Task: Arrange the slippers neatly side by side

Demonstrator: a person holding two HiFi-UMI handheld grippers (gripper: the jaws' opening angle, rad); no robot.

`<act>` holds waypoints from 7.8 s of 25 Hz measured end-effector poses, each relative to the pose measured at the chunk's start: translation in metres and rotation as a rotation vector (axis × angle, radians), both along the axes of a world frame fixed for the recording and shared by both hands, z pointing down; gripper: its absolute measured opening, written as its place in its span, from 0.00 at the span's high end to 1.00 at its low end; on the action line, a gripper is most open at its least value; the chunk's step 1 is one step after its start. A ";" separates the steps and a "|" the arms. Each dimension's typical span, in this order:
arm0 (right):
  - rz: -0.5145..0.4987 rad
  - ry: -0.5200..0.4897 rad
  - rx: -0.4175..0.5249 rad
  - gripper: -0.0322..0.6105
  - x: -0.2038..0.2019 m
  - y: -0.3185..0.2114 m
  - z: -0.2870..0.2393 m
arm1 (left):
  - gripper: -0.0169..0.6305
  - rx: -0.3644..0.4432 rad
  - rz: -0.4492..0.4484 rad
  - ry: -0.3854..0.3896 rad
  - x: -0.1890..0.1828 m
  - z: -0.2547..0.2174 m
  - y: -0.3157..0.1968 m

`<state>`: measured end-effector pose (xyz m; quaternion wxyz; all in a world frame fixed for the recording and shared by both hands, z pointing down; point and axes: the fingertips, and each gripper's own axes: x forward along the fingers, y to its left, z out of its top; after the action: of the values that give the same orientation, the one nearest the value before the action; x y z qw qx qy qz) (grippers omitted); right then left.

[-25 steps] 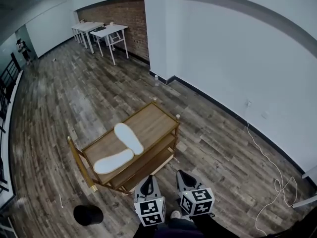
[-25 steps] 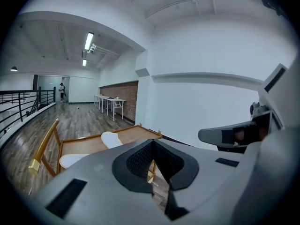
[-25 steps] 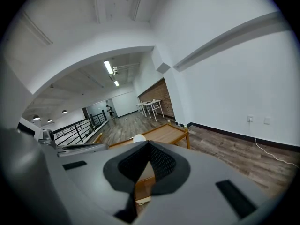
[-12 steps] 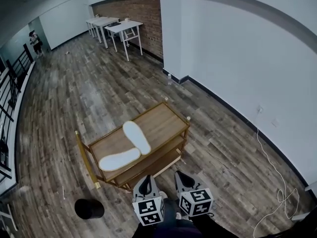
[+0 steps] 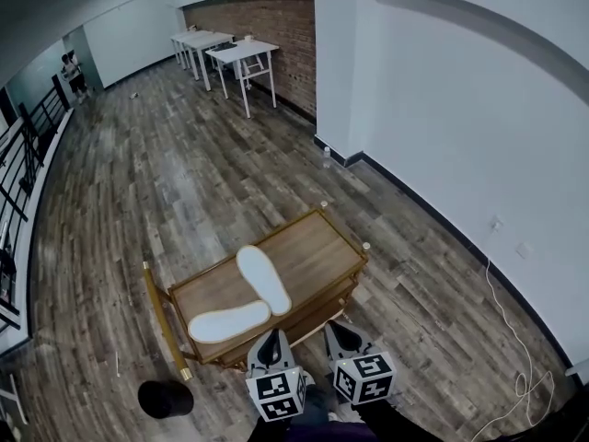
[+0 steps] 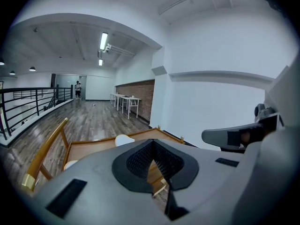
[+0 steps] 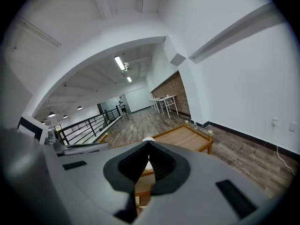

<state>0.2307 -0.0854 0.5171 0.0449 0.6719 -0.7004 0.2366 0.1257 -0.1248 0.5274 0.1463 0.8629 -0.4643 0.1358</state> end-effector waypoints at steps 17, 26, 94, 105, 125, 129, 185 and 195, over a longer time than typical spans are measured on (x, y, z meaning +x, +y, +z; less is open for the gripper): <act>-0.134 0.031 -0.041 0.95 -0.018 -0.121 0.012 | 0.97 -0.014 -0.128 0.006 -0.025 0.014 -0.102; -0.260 0.032 -0.048 0.95 -0.050 -0.151 0.013 | 0.97 -0.043 -0.280 0.004 -0.068 0.018 -0.111; -0.445 0.075 -0.067 0.95 -0.055 -0.211 0.017 | 0.76 -0.853 -1.161 0.688 -0.179 0.189 -0.136; -0.430 0.091 -0.077 0.95 -0.048 -0.216 0.018 | 0.76 -0.969 -1.109 0.714 -0.164 0.209 -0.135; -0.442 0.093 -0.077 0.95 -0.055 -0.214 0.016 | 0.96 -0.843 -0.908 0.553 -0.167 0.180 -0.150; -0.443 0.090 -0.077 0.95 -0.057 -0.213 0.017 | 0.96 -0.806 -0.857 0.511 -0.165 0.170 -0.157; -0.328 0.080 -0.152 0.95 -0.017 -0.229 0.038 | 0.96 -0.885 -0.122 -0.156 -0.074 0.196 -0.242; -0.347 0.076 -0.159 0.95 -0.026 -0.231 0.040 | 0.96 -0.890 -0.086 -0.175 -0.072 0.201 -0.240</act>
<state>0.2047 -0.3162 0.5572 0.1643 0.5439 -0.7826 0.2545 0.0533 -0.3651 0.7280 0.4687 0.6813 -0.4068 0.3882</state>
